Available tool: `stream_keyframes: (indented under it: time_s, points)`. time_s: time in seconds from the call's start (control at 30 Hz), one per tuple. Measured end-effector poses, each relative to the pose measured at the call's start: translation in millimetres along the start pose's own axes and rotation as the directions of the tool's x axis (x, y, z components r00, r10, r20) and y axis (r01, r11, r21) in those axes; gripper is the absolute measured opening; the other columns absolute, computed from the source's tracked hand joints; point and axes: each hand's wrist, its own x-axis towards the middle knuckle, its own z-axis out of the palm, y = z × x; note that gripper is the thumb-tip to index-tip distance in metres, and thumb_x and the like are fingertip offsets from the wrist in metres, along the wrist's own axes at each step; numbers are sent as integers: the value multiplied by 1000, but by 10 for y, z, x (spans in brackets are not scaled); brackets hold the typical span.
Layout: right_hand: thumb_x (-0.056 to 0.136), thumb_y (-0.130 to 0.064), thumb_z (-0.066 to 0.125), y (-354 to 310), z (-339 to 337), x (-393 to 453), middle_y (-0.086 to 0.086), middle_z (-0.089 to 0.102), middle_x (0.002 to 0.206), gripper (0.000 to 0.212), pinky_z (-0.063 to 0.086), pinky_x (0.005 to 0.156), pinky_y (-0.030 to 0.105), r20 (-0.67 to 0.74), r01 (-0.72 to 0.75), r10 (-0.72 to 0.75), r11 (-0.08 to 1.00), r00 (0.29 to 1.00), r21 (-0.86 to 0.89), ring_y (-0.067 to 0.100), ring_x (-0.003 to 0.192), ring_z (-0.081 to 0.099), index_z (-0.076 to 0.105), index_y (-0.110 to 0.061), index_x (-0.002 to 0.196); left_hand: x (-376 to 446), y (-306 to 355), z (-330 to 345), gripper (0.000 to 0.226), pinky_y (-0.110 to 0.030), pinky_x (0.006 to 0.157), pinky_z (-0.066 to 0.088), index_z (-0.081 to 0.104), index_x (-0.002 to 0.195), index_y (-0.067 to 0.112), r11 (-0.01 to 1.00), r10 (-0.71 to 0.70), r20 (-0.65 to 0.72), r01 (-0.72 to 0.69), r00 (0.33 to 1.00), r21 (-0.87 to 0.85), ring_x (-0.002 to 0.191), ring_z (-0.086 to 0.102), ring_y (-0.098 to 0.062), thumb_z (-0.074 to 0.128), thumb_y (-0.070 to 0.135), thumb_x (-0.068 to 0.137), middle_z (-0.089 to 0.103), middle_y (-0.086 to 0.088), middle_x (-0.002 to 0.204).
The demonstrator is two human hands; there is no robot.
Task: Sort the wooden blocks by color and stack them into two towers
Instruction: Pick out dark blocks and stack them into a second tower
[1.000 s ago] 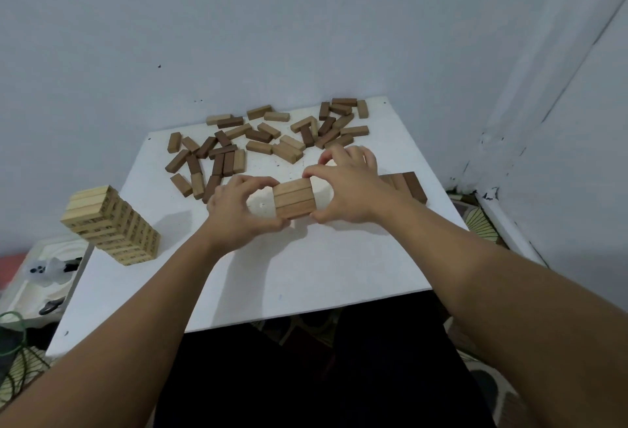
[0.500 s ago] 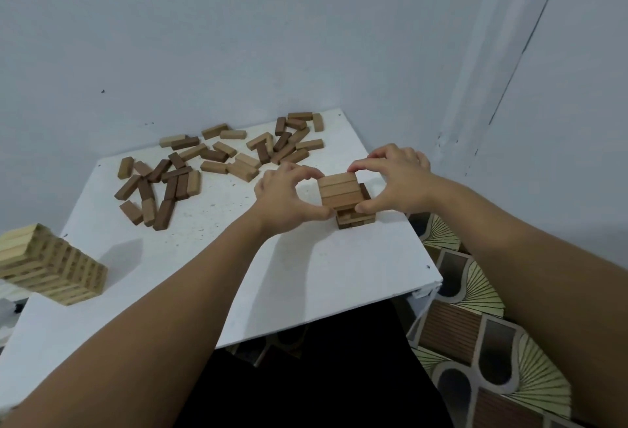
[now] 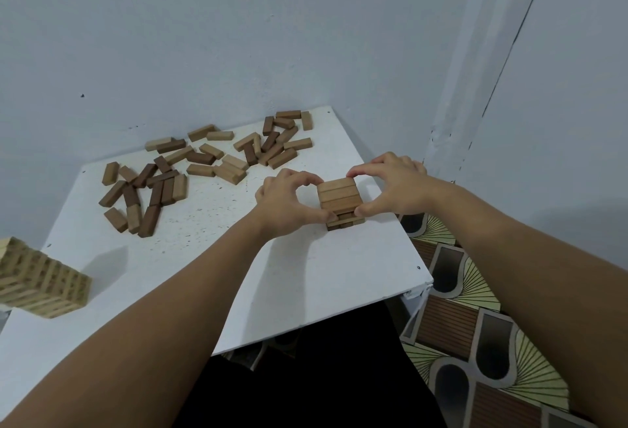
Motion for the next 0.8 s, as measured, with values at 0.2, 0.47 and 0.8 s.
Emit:
stream_keyframes:
  time_s: [0.2,0.47,0.8]
  points:
    - [77,-59,79,10,14,28,-4,35,149,70,11,119,50,23,0,0,1000,1000,-2,26,141,25,44,-61,137,-10,-26,16,60,-50,115,27,62,123,49,1000,-14,9,14,1000,-24,127,33,-18,89,53,70,48,11,132]
    - [80,-55,79,-13,6,26,-2,36,148,69,14,118,50,49,-11,10,1000,999,8,28,140,28,43,-61,138,9,-88,25,72,-53,115,31,60,121,55,996,-43,44,46,998,-79,128,34,-18,85,66,55,47,13,127]
    - [80,-54,79,-24,-3,9,-2,36,148,69,17,117,50,54,-9,10,1000,999,-9,28,139,28,42,-59,138,8,-150,44,77,-55,113,35,56,125,59,989,-56,89,68,994,-133,129,36,-20,87,61,54,50,16,125]
